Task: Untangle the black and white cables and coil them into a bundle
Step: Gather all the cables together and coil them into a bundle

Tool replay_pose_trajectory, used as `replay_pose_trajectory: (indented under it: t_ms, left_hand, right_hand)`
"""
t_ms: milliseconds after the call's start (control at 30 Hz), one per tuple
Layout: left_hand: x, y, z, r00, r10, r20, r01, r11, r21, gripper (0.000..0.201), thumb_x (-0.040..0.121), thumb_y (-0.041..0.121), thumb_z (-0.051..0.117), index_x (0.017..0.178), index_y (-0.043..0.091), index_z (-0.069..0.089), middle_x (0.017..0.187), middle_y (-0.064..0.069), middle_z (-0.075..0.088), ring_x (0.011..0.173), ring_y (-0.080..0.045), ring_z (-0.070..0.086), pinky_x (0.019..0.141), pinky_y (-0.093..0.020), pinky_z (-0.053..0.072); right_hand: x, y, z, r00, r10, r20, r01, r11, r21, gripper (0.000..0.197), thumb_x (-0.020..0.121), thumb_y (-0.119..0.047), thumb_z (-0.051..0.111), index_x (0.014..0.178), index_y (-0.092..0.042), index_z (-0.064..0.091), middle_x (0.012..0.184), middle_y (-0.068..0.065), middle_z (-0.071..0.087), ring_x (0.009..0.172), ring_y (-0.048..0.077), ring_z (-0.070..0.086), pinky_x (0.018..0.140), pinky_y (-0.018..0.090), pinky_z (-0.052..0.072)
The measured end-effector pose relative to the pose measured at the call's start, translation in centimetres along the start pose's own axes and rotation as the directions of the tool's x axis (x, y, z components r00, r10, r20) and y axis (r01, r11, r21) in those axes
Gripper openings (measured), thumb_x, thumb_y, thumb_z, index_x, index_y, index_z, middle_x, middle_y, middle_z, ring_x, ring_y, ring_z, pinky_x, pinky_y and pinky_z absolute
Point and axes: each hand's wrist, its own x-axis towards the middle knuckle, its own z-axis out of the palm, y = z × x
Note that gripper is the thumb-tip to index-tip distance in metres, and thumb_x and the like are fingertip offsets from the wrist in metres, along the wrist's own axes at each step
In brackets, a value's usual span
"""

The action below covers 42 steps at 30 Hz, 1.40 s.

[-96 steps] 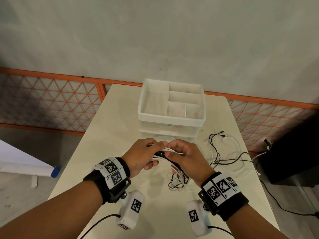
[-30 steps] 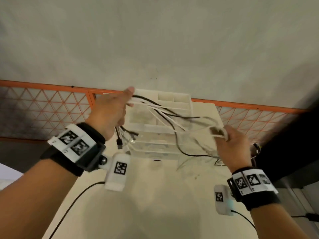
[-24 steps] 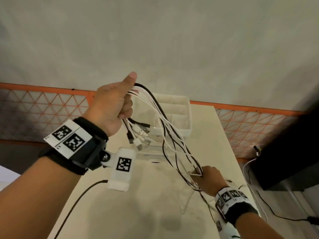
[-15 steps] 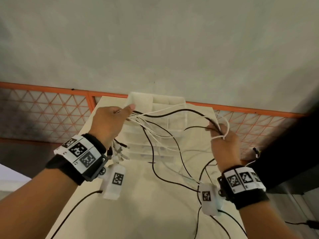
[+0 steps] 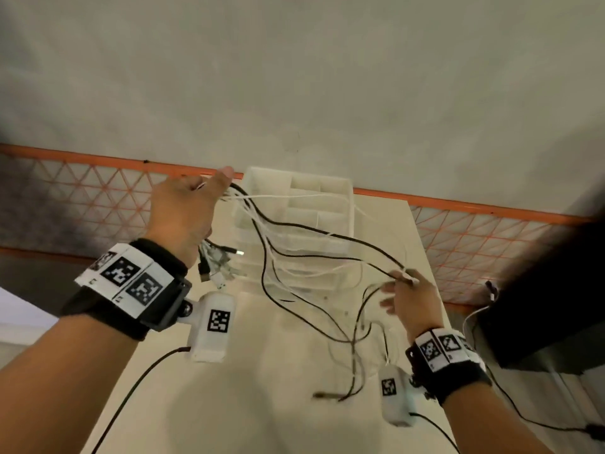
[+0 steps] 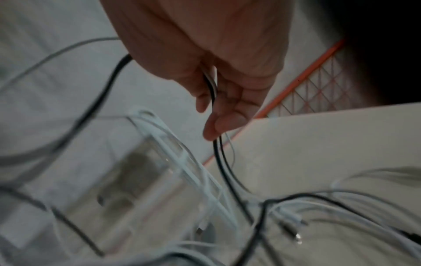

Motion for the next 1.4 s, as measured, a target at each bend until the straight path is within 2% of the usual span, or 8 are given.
replay_pose_trajectory:
  t_ms: [167, 500, 700, 833, 967, 1100, 1200, 1400]
  left_hand:
    - [0.7, -0.2, -1.6, 0.995, -0.035, -0.094, 0.035, 0.999, 0.004, 0.054, 0.083, 0.051, 0.071, 0.056, 0.016, 0.04, 0.051, -0.001, 0.027, 0.038, -0.016, 0.023, 0.041, -0.022, 0.022]
    - [1.6, 2.9, -2.6, 0.995, -0.024, 0.095, 0.059, 0.924, -0.378, 0.048, 0.085, 0.041, 0.073, 0.057, 0.022, 0.04, 0.048, 0.003, 0.025, 0.04, -0.012, 0.018, 0.041, -0.023, 0.017]
    - [0.9, 1.3, -2.1, 0.968, -0.117, 0.222, 0.176, 0.947, -0.268, 0.05, 0.088, 0.039, 0.071, 0.056, 0.024, 0.035, 0.04, 0.008, 0.023, 0.036, -0.012, 0.016, 0.037, -0.021, 0.02]
    - [0.5, 1.7, -2.4, 0.952, -0.15, 0.266, 0.221, 0.939, -0.263, 0.043, 0.09, 0.038, 0.068, 0.061, 0.021, 0.041, 0.038, 0.009, 0.021, 0.037, -0.012, 0.015, 0.039, -0.022, 0.018]
    - [0.2, 2.1, -2.5, 0.928, -0.139, 0.345, 0.221, 0.952, -0.212, 0.042, 0.094, 0.038, 0.062, 0.063, 0.02, 0.04, 0.039, 0.008, 0.02, 0.037, -0.012, 0.015, 0.041, -0.024, 0.017]
    - [-0.8, 2.5, -1.2, 0.893, -0.113, 0.437, 0.204, 0.964, -0.169, 0.055, 0.098, 0.036, 0.057, 0.05, 0.023, 0.034, 0.04, 0.009, 0.02, 0.038, -0.013, 0.014, 0.04, -0.021, 0.018]
    - [-1.9, 2.9, 0.0, 0.864, -0.091, 0.495, 0.176, 0.976, -0.127, 0.056, 0.098, 0.037, 0.056, 0.051, 0.025, 0.03, 0.042, 0.01, 0.02, 0.04, -0.013, 0.013, 0.042, -0.023, 0.015]
    - [-2.2, 4.4, -0.7, 0.859, -0.015, 0.512, 0.133, 0.972, -0.195, 0.051, 0.097, 0.038, 0.057, 0.059, 0.024, 0.026, 0.043, 0.009, 0.017, 0.041, -0.014, 0.012, 0.046, -0.026, 0.014]
  right_hand:
    - [0.4, -2.4, -1.1, 0.954, -0.25, -0.167, 0.253, 0.967, -0.002, 0.029, 0.083, -0.013, 0.052, 0.092, -0.039, 0.062, 0.092, -0.011, 0.072, 0.087, 0.021, 0.072, 0.083, 0.042, 0.055]
    - [-0.2, 5.1, 2.2, 0.95, 0.299, -0.086, -0.31, 0.896, -0.316, 0.017, 0.097, -0.021, 0.054, 0.092, -0.009, 0.065, 0.072, 0.007, 0.073, 0.058, 0.026, 0.069, 0.063, 0.037, 0.06]
    - [-0.4, 1.9, 2.0, 0.987, 0.016, -0.158, -0.045, 0.982, -0.183, 0.054, 0.082, -0.005, 0.061, 0.128, -0.03, 0.052, 0.116, -0.005, 0.065, 0.105, 0.03, 0.063, 0.092, 0.038, 0.049]
    - [-2.1, 0.2, 1.9, 0.984, 0.177, 0.035, -0.133, 0.841, -0.524, 0.093, 0.087, -0.016, 0.064, 0.159, -0.021, 0.005, 0.151, 0.022, 0.04, 0.129, 0.041, 0.05, 0.104, 0.044, 0.044]
    - [-4.7, -4.2, 2.9, 0.994, -0.091, 0.065, 0.11, 0.895, -0.432, 0.09, 0.073, -0.022, 0.07, 0.152, -0.031, 0.026, 0.151, 0.014, 0.031, 0.129, 0.037, 0.048, 0.109, 0.055, 0.041]
    - [-9.2, -12.0, 4.9, 0.756, -0.63, 0.177, 0.652, 0.749, -0.12, 0.067, 0.065, -0.034, 0.065, 0.131, -0.029, 0.053, 0.135, -0.006, 0.048, 0.125, 0.015, 0.049, 0.104, 0.035, 0.041]
    - [-11.1, -14.9, 7.8, 0.615, -0.74, 0.272, 0.766, 0.643, 0.017, 0.049, 0.074, -0.02, 0.075, 0.12, -0.02, 0.057, 0.112, -0.003, 0.062, 0.097, 0.01, 0.061, 0.08, 0.013, 0.045]
    - [-8.6, -9.9, 10.7, 0.756, -0.598, 0.267, 0.649, 0.738, -0.187, 0.011, 0.089, -0.026, 0.054, 0.078, -0.029, 0.057, 0.059, -0.005, 0.063, 0.053, 0.01, 0.06, 0.054, 0.026, 0.051]
